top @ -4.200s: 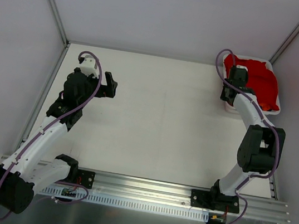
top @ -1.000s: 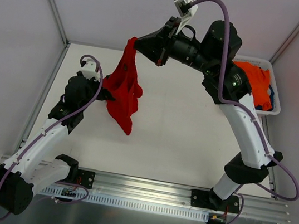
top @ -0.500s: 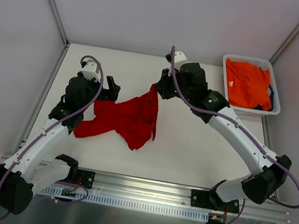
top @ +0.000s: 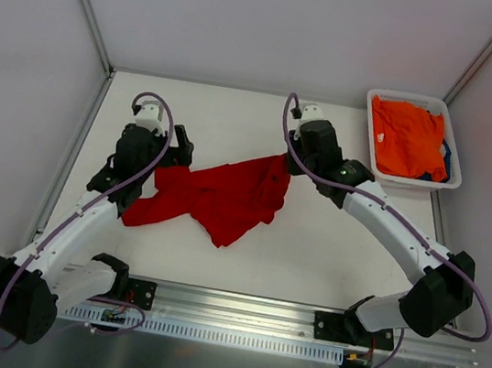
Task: Fold and stack the t-shirts
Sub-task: Move the tshirt to the center of the board
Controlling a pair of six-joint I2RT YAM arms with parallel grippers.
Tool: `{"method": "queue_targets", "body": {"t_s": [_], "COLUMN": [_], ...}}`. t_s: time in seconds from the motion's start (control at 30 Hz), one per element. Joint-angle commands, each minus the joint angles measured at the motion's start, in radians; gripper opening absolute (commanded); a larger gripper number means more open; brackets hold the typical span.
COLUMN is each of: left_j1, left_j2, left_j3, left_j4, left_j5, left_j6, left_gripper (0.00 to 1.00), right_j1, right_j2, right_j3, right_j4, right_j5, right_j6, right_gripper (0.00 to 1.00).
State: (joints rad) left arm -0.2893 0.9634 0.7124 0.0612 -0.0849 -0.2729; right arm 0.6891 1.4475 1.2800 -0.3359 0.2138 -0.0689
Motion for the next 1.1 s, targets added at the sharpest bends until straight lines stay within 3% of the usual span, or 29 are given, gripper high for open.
{"method": "queue_targets", "body": {"t_s": [0.0,0.23,0.63,0.83,1.07], "left_j1": [-0.011,-0.011,-0.010,0.002,0.079], "left_j2": [0.072,0.283,0.474,0.549,0.603], "left_j3": [-0.022,0.035,0.127,0.200,0.237], "left_j4": [-0.055,-0.230,-0.236,-0.184,-0.179], "left_j5": [-0.204,-0.397,-0.503,-0.463,-0.256], "left_j6": [-0.084,-0.153,-0.146,-0.092,-0.114], "left_gripper": [0.98,0.98,0.93,0.92,0.91], "right_j1": [-0.013,-0.039,-0.079,-0.089,-0.105], "right_j2": [-0.071,-0.098,-0.160,-0.191,-0.233], "right_j3": [0.005,-0.044,-0.107,-0.130,-0.143], "right_j4": [0.038,0.044,0.075,0.083,0.083], "right_j5": [0.033,0.007,-0.056,-0.071,-0.091], "right_j6": [-0.002,0.015,0.024,0.026,0.032], "right_gripper": [0.00,0.00,0.00,0.00,0.00]}}
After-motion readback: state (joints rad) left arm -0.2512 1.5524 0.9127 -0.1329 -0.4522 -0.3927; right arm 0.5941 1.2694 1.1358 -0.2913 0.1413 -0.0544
